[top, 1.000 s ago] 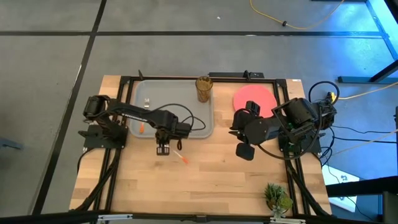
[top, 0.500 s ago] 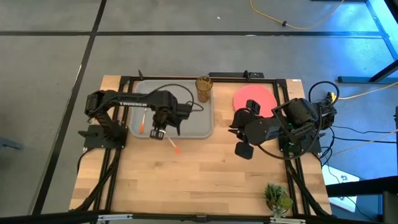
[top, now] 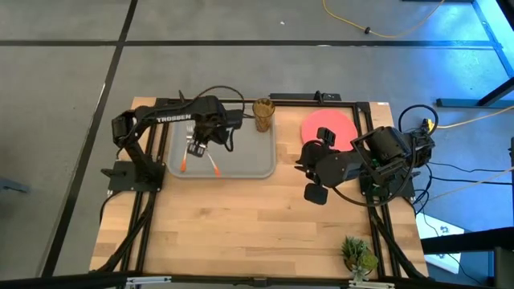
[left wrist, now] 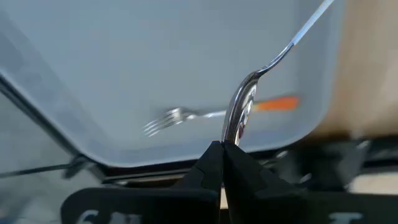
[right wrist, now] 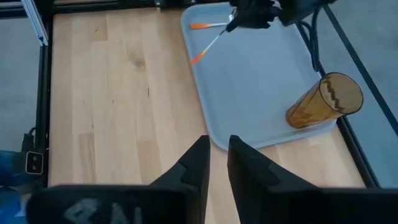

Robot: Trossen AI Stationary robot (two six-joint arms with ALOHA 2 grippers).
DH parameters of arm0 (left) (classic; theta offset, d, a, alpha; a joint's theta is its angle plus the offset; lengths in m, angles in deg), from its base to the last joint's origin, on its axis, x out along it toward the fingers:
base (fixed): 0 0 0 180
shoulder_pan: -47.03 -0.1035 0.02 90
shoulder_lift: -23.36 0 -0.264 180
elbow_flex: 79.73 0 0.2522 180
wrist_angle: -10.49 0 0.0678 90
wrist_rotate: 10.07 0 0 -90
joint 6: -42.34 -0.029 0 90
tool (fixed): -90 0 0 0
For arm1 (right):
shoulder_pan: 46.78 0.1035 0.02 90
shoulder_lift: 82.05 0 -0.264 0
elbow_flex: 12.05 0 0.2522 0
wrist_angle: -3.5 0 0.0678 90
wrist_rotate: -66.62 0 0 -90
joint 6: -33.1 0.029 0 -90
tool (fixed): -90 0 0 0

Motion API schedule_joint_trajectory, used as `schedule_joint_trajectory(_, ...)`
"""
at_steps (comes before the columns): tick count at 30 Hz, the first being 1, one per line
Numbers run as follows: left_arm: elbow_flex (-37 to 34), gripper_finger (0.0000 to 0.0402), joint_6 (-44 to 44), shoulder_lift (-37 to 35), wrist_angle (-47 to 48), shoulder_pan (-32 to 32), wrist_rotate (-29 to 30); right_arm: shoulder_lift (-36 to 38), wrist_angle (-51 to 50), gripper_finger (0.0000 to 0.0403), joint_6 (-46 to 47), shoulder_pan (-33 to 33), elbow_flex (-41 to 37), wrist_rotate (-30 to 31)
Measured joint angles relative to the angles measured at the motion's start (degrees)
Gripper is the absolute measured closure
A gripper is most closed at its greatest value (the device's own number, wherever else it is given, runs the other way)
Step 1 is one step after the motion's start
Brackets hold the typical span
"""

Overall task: Pick and place plate/cup/fork/spoon on tray
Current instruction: Put the orange spoon to the right side of the orange fork on the gray serving tray

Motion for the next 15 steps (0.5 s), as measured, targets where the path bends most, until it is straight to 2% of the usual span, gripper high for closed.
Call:
schedule_joint_trajectory(4, 0.00, 0.0401, -7.60, 0.48, 0.03, -2.78, 5.47, 0.00, -0.24, 0.0344, -1.13, 0.02, 0.00, 0.00)
schedule_joint_trajectory(8, -1.12, 0.0401, -13.73, 1.06, -0.38, -5.41, 6.77, 0.00, -0.23, 0.0344, -1.49, 0.01, 0.00, -0.02)
schedule_joint_trajectory(13, -5.39, 0.0401, -20.20, 3.94, -0.15, -7.10, 13.53, 0.00, -0.15, 0.0344, -2.82, 0.00, 0.00, -0.02)
schedule_joint_trajectory(15, -7.69, 0.0401, -21.90, 5.26, -1.88, -7.92, 14.30, 0.00, -0.13, 0.0344, -2.79, 0.02, 0.00, -0.02)
